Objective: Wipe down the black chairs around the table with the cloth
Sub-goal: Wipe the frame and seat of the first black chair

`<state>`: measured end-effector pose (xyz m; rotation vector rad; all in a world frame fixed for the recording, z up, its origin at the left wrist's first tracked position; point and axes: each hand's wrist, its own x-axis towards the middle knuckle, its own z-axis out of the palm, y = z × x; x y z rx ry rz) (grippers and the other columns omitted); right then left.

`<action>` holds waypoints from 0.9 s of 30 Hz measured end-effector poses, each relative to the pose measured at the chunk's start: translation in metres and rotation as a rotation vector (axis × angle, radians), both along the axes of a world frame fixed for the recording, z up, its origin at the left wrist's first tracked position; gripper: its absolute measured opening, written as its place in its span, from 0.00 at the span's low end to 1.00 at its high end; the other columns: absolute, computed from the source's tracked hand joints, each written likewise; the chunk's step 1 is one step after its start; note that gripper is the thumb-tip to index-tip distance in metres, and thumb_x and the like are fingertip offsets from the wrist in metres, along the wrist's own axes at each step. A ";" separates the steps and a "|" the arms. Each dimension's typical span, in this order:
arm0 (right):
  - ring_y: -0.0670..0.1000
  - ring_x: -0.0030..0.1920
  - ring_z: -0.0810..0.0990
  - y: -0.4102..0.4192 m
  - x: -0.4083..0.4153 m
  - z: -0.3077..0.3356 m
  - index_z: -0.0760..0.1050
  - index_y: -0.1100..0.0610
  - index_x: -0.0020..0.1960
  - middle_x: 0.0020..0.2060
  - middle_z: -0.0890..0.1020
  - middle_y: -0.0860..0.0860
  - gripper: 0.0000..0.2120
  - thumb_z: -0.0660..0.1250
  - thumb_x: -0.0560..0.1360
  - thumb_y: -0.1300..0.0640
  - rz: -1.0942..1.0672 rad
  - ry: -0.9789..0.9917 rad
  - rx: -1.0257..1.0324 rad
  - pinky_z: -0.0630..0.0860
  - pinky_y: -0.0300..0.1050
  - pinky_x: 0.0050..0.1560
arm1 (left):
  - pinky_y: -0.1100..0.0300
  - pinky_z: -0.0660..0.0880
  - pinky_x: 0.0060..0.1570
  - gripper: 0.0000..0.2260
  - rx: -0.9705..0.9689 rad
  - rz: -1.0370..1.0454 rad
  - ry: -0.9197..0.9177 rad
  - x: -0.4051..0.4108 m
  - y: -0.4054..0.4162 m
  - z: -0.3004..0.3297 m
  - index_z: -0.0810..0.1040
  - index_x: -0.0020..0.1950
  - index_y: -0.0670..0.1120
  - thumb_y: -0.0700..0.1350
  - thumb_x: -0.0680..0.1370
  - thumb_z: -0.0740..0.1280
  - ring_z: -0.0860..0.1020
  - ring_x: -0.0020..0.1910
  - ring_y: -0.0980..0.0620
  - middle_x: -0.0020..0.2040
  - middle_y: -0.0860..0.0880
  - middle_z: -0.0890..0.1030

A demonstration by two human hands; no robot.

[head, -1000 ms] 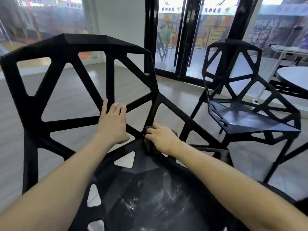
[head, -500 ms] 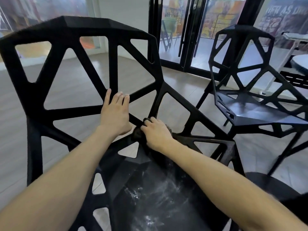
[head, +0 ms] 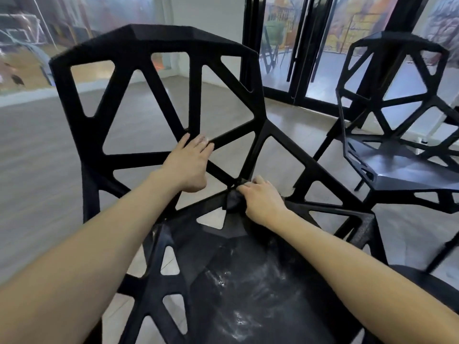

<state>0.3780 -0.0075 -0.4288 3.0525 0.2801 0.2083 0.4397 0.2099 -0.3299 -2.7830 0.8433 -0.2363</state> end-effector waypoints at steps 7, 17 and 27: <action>0.56 0.63 0.72 0.086 -0.017 -0.021 0.79 0.51 0.71 0.67 0.82 0.48 0.29 0.65 0.71 0.60 0.393 0.080 0.195 0.75 0.51 0.64 | 0.42 0.62 0.79 0.29 -0.062 0.230 -0.244 -0.038 0.080 -0.007 0.67 0.78 0.43 0.44 0.76 0.61 0.75 0.69 0.37 0.68 0.41 0.77; 0.59 0.61 0.71 0.113 -0.017 -0.022 0.78 0.53 0.67 0.64 0.82 0.51 0.26 0.64 0.69 0.61 0.331 0.043 0.215 0.73 0.56 0.60 | 0.50 0.73 0.56 0.17 -0.094 0.221 -0.242 -0.013 0.089 0.007 0.78 0.65 0.45 0.33 0.79 0.61 0.79 0.51 0.41 0.51 0.45 0.79; 0.60 0.63 0.71 0.039 0.031 -0.002 0.75 0.51 0.70 0.66 0.79 0.52 0.23 0.64 0.76 0.60 -0.067 0.083 0.083 0.75 0.59 0.63 | 0.47 0.69 0.70 0.24 -0.181 0.017 -0.292 -0.005 0.091 0.017 0.75 0.74 0.44 0.34 0.77 0.70 0.76 0.67 0.39 0.70 0.43 0.77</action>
